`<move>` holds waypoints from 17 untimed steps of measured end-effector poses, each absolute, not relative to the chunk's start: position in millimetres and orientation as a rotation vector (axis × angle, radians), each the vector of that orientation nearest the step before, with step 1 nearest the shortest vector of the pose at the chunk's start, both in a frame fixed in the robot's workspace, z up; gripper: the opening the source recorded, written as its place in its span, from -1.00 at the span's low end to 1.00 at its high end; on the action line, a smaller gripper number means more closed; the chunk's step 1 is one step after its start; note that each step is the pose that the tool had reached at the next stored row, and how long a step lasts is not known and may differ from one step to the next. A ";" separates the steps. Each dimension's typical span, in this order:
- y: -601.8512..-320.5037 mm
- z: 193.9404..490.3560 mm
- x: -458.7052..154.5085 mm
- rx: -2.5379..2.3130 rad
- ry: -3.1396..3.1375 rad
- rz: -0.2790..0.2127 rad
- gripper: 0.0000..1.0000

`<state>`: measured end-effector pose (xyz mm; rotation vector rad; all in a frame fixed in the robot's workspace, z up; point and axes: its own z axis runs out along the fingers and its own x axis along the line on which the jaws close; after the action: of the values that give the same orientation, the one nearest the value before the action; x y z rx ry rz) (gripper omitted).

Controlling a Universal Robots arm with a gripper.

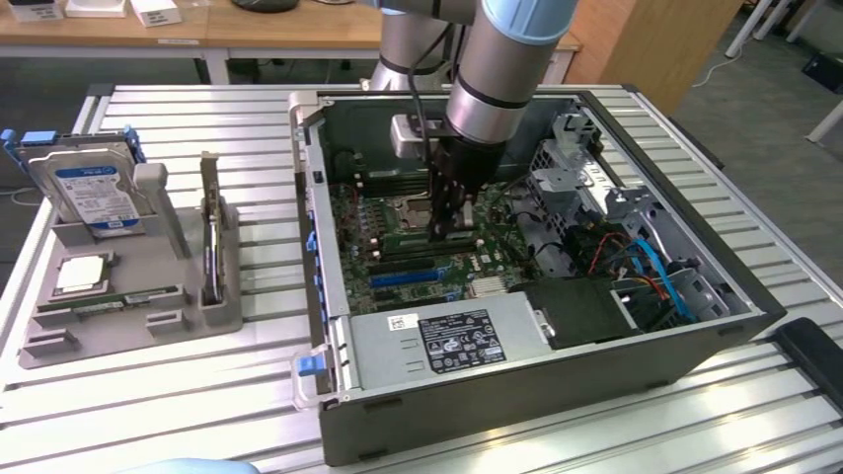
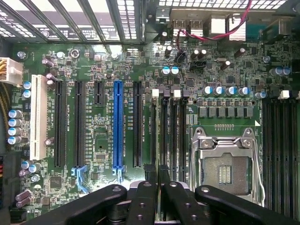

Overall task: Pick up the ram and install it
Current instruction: 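Insert the ram into the slot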

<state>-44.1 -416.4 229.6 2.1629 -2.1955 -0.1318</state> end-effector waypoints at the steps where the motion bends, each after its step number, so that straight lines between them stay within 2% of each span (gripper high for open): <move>1: -416.4 229.0 -44.1 2.163 -2.195 -0.132 -0.74; 17: -416.4 227.4 -44.2 2.158 -2.191 -0.128 -0.74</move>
<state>-44.2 -416.4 227.4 2.1580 -2.1914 -0.1285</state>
